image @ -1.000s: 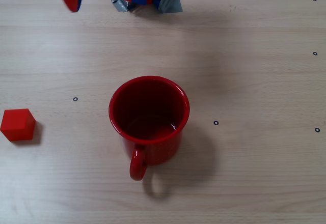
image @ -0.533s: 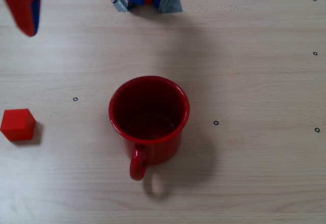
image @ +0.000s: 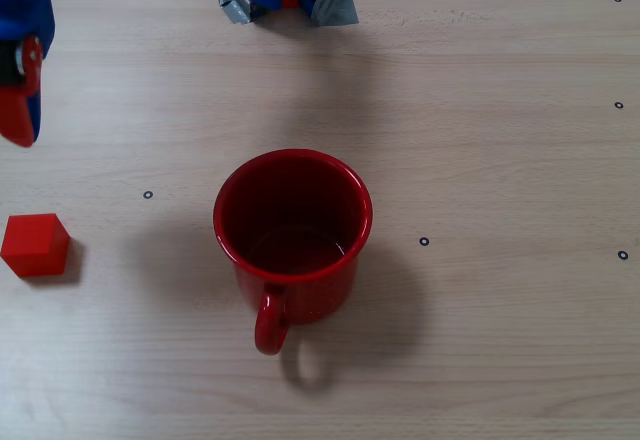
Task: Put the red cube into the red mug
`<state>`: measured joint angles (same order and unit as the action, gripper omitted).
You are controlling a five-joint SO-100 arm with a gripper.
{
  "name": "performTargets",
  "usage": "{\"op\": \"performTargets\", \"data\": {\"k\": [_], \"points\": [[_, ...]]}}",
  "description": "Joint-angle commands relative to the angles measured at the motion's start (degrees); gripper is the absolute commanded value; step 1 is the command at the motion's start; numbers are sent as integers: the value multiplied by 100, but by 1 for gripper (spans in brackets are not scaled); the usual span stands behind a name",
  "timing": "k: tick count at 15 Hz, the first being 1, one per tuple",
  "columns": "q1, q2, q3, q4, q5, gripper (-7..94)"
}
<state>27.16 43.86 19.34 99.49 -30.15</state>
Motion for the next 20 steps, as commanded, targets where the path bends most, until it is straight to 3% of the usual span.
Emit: {"op": "performTargets", "data": {"k": [1, 5, 8, 10, 13, 15, 20], "points": [[237, 220, -360, -167, -360, 1], [272, -413, -905, -193, -158, 5], [378, -712, -1002, -316, 167, 16], [492, -747, -984, -132, -79, 38], [519, -800, -958, 158, -422, 51], [466, -809, -809, 334, -554, 56], [316, -1354, -1187, 141, -545, 55]]}}
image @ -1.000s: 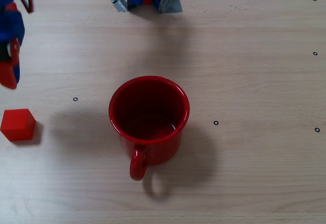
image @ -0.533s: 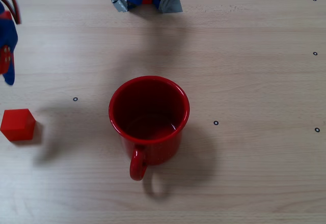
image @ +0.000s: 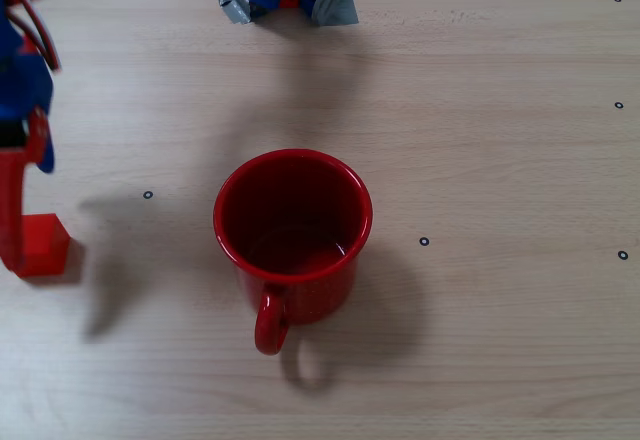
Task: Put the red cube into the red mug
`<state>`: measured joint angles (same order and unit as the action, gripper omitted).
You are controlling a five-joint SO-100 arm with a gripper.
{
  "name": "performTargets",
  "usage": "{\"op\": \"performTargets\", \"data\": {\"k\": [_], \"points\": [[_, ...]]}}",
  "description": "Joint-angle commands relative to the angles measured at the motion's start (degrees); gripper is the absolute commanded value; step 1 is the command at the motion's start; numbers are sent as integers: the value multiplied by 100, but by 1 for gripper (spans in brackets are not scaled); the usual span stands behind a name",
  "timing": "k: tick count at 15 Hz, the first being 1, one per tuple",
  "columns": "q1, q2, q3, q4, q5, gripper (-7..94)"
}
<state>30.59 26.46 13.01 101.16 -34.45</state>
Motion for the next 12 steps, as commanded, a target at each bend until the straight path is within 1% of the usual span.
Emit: {"op": "performTargets", "data": {"k": [1, 8, 12], "points": [[-44, 237, -642, -132, -79, 55], [0, -211, -879, -659, 132, 54], [0, -343, -949, -791, 141, 52]]}}
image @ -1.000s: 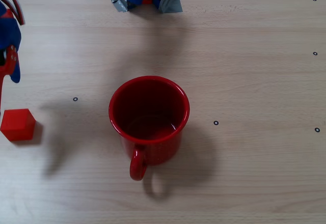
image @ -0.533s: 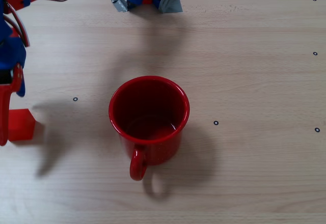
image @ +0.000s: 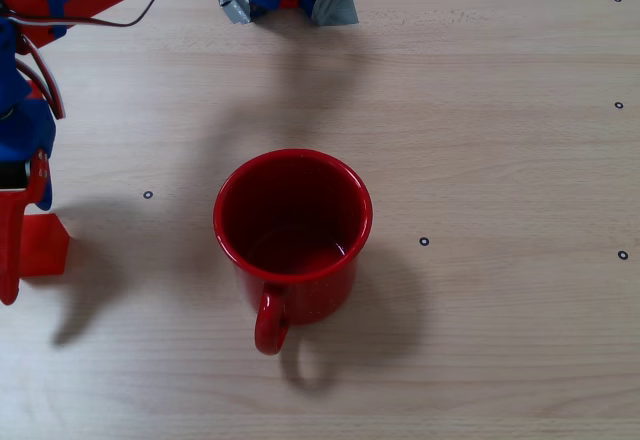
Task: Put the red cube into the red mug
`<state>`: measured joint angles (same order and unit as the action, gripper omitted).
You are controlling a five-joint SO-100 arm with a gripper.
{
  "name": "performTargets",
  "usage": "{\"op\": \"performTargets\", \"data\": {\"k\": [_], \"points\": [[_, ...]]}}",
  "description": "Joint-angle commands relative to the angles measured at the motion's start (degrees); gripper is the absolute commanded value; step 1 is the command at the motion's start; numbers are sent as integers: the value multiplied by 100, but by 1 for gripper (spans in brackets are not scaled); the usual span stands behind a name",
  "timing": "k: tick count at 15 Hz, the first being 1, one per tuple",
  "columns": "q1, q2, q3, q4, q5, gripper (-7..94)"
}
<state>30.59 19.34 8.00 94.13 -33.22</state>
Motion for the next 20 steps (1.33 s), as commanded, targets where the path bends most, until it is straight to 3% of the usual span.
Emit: {"op": "performTargets", "data": {"k": [1, 7, 12, 14, 20], "points": [[9, 343, -448, -123, 53, 51], [-9, 290, -448, -158, 88, 37], [-62, 281, -466, -79, -79, 9], [-79, 299, -448, -62, -132, 2], [26, 1151, 571, -211, 44, 0]]}}
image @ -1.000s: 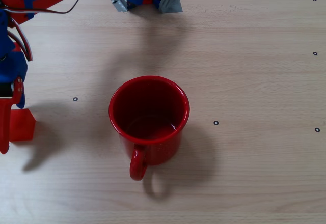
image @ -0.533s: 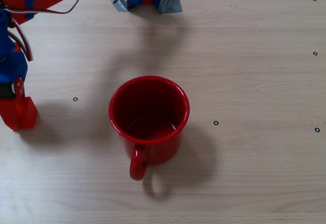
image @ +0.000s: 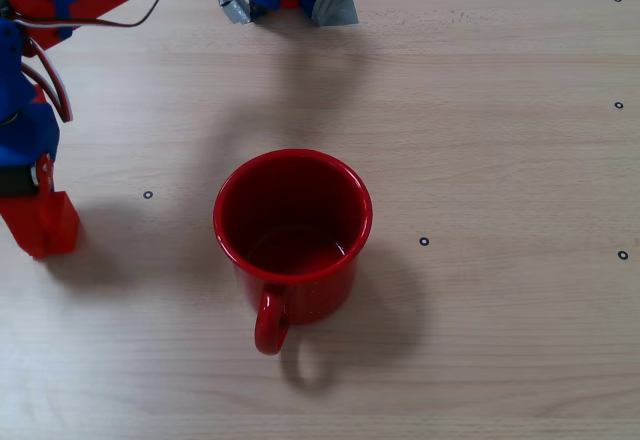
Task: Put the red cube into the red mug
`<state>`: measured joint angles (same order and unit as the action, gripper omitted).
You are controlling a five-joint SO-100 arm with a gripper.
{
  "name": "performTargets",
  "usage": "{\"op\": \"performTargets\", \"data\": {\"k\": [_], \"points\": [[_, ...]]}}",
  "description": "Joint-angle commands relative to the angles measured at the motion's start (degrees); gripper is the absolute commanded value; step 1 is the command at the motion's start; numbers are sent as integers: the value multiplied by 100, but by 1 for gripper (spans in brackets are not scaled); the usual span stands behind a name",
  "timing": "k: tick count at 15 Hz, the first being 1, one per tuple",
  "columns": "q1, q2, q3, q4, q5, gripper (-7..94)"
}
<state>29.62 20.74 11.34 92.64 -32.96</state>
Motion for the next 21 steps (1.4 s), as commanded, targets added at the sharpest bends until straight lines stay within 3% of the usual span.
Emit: {"op": "performTargets", "data": {"k": [1, 6, 9, 12, 17, 19, 21], "points": [[158, 1389, 694, -185, 44, 0], [264, 3393, 2417, -360, 141, 0], [229, 4447, 2777, 202, -44, 0], [88, 5924, 4140, -176, 1318, 0], [-70, 8024, 6108, -1072, 1951, 0], [-308, 8534, 6521, -1011, 2900, 0], [-712, 8604, 6460, -668, 3111, 0]]}}
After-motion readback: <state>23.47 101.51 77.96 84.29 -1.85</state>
